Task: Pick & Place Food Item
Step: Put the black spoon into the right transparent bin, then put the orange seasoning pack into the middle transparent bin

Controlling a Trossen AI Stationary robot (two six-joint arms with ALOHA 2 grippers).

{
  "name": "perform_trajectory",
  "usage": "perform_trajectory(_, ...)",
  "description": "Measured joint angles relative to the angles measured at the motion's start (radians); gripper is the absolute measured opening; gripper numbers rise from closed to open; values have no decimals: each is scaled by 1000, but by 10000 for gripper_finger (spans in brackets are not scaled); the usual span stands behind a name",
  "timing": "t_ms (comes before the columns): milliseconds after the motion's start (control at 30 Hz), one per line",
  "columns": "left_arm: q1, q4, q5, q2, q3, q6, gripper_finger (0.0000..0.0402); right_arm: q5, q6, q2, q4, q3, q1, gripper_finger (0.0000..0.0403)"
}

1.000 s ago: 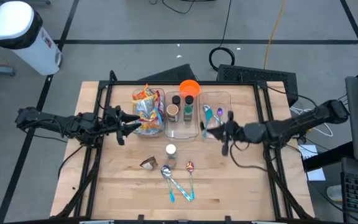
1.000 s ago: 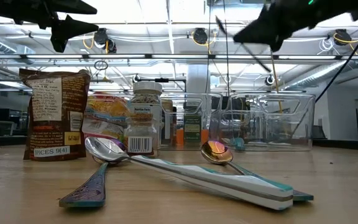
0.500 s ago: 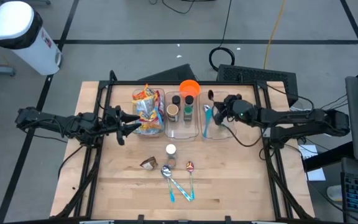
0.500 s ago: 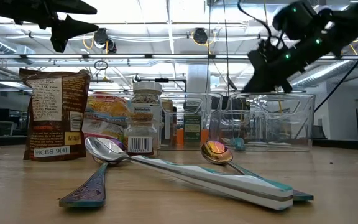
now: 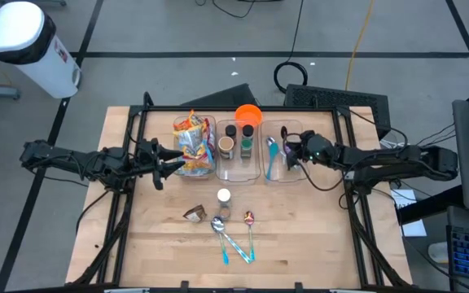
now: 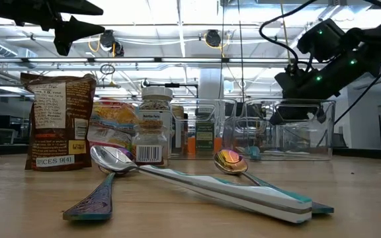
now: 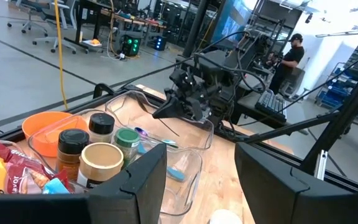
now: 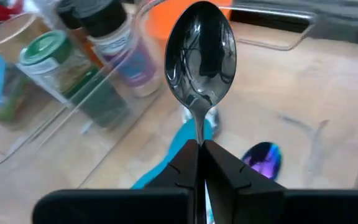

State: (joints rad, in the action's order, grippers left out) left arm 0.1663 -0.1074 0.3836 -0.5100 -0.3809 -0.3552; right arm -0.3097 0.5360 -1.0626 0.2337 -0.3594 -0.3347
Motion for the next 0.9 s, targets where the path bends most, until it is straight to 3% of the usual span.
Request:
perform_trajectory(300,0,0,0,0,0,1,198,105,55,1,7,4,3,8)
perform_trajectory(533,0,0,0,0,0,1,198,128,53,1,6,4,3,13)
perform_trajectory(900,0,0,0,0,0,7,198,128,-7,0,44,5,3,106)
